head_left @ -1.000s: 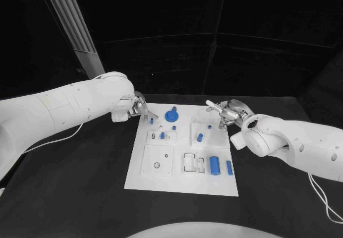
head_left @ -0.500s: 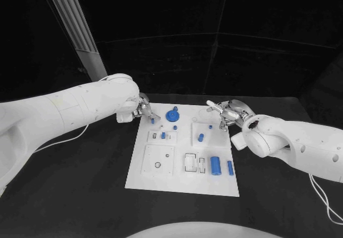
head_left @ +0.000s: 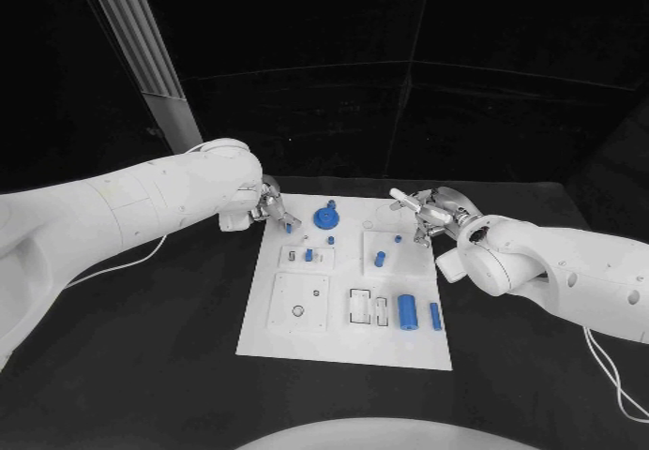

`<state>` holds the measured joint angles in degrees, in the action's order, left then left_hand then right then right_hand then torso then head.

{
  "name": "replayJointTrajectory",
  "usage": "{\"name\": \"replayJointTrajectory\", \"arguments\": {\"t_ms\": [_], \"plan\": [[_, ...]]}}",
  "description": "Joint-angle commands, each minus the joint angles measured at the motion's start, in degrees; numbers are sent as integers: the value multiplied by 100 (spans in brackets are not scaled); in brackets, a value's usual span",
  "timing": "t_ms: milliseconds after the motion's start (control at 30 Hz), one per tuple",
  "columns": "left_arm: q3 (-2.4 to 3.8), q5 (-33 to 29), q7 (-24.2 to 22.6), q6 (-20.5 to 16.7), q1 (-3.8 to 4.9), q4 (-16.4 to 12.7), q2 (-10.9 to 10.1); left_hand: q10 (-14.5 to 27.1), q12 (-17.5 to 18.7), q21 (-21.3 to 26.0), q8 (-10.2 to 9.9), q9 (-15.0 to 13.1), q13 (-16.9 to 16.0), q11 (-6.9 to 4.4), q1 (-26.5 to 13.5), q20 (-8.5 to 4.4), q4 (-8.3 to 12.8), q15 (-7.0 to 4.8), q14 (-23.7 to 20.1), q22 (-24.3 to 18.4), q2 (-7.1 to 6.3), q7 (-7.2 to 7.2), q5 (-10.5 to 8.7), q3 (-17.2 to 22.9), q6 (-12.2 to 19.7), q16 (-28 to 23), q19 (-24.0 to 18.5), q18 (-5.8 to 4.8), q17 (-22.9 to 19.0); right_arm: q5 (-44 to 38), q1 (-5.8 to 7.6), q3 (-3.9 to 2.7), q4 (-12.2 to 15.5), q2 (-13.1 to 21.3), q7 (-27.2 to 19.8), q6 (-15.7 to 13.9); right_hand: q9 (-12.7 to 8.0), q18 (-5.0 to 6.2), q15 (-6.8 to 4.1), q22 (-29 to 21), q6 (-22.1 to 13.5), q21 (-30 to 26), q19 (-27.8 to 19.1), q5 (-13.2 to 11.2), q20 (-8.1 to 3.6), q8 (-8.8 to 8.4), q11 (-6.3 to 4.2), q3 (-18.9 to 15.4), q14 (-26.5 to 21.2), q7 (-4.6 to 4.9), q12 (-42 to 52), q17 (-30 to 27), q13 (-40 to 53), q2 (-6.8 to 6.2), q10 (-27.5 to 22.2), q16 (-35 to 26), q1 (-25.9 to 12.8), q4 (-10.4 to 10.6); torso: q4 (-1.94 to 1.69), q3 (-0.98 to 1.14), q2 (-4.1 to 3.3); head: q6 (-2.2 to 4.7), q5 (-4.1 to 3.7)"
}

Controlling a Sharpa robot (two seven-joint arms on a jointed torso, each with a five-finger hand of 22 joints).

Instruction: Assemble the parts on the task board

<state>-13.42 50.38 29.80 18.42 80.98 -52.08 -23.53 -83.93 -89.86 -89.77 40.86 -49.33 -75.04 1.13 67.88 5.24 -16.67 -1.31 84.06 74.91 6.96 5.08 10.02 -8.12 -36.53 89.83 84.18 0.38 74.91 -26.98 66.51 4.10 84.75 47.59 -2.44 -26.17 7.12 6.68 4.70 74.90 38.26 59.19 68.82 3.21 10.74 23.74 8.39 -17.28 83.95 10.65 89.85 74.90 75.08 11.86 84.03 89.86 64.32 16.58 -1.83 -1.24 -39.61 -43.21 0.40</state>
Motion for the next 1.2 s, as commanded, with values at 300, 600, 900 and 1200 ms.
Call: {"name": "replayJointTrajectory", "arguments": {"t_ms": [300,600,900,1200], "plan": [[1,41,-38,55,-8,111,74,-607,-14,-23,-66,63,-1496,47,228,38,3,20,594,1509,128,5,348,55,-27,17,582,-38,1509,-12,10,-3,22,5,-49,-46,6,33,-39,434,13,-29,-7,30,-24,24,-51,-30,605,141,15,1510,1492,-14,597,14,55,-3,1,2,-5,-61,-32],[1,42,-71,81,-24,148,113,-607,-14,-23,-91,104,-1496,40,339,34,2,15,594,1509,106,-4,786,61,-41,17,582,-38,1509,-12,10,-3,24,13,-39,-54,6,33,-39,434,13,-29,-7,30,-24,24,-51,-30,605,141,15,1510,1492,-14,597,14,55,-3,-4,5,-1,-98,-75],[1,42,-89,88,-30,163,123,-607,-14,-23,-140,172,-1496,-2,716,6,2,-22,594,1509,82,-49,1664,355,-48,17,582,-38,1509,-12,10,-3,33,22,-27,-61,4,35,-42,432,12,-43,-11,35,-27,38,-55,-40,605,138,15,1510,1492,-12,597,14,61,0,-5,4,-3,-109,-83],[1,42,-79,128,-35,164,128,-607,-14,-23,-146,190,-1496,-12,811,-2,18,-29,594,1509,22,-60,1806,488,-57,17,582,-38,1509,-12,10,-3,36,22,-21,-73,4,35,-42,431,12,-46,-13,35,-27,38,-55,-40,605,138,15,1510,1492,-12,597,14,61,0,2,3,-1,-126,-90]]}}
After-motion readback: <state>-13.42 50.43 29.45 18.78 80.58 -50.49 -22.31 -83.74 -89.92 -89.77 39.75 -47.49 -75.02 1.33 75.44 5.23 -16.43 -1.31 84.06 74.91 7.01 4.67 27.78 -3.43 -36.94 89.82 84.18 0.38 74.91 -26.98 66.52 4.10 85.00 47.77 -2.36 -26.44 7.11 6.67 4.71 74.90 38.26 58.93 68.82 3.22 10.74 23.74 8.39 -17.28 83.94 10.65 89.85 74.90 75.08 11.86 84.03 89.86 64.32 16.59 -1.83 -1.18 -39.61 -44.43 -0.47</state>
